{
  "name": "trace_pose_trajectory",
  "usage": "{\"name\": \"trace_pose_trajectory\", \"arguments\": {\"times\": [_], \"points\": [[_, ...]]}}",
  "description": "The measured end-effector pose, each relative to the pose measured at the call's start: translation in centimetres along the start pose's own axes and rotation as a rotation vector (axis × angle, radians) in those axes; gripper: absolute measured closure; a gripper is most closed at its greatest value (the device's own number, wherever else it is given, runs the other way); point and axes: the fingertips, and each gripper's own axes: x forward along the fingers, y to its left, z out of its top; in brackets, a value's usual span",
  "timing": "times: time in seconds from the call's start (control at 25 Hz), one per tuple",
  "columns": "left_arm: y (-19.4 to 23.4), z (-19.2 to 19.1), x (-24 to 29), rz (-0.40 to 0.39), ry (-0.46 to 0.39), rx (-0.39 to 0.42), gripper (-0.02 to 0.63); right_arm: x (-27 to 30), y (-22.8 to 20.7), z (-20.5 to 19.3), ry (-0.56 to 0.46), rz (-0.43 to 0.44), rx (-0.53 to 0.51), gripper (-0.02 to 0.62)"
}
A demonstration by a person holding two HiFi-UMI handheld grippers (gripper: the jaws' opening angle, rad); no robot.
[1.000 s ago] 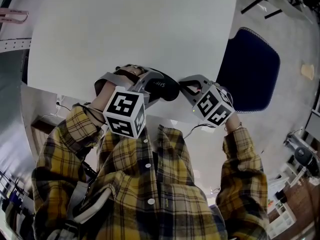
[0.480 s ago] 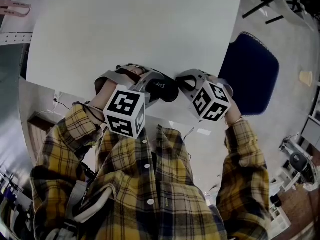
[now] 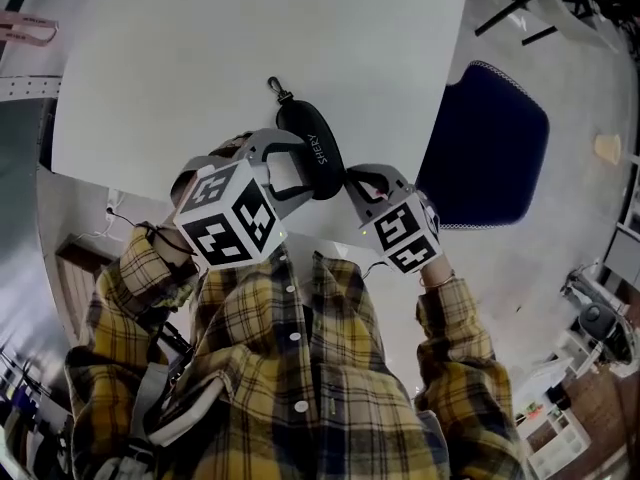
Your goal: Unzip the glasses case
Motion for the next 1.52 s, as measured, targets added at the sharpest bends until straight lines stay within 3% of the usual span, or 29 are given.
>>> {"name": "trace_pose_trajectory", "arguments": {"times": [0.28,0.52,0.72,0.92,1.12,1.52], "points": [[2.2,-1.1,-0.6,0.100,-0.114,-0.488,0.370,0.0,3.3,-0.2,-0.002,-0.160,0.201,0.597],[3.0,-2.1,-0.1,0.122,-0.149,-0.655,0.342,1.2,5.6,0.9,-0.045,-0.166,0.344,0.597],[3.7,-2.1,0.1,0.151,-0.132,-0.655,0.331,1.7,7.0,2.1,-0.059,-0.142,0.366,0.597],[3.6,-2.5,1.2,0.174,-0.092,-0.582,0.331,2.8,7.7,2.2,-0.047,-0.125,0.374,0.597],[3.5,-2.5,1.1,0.211,-0.130,-0.542,0.331,2.9,7.4,2.1,-0.043,-0.126,0.382,0.597],[3.4,-2.4,1.4,0.188,-0.132,-0.535,0.331,2.5,6.0,1.8,-0.032,-0.133,0.308,0.597]]}}
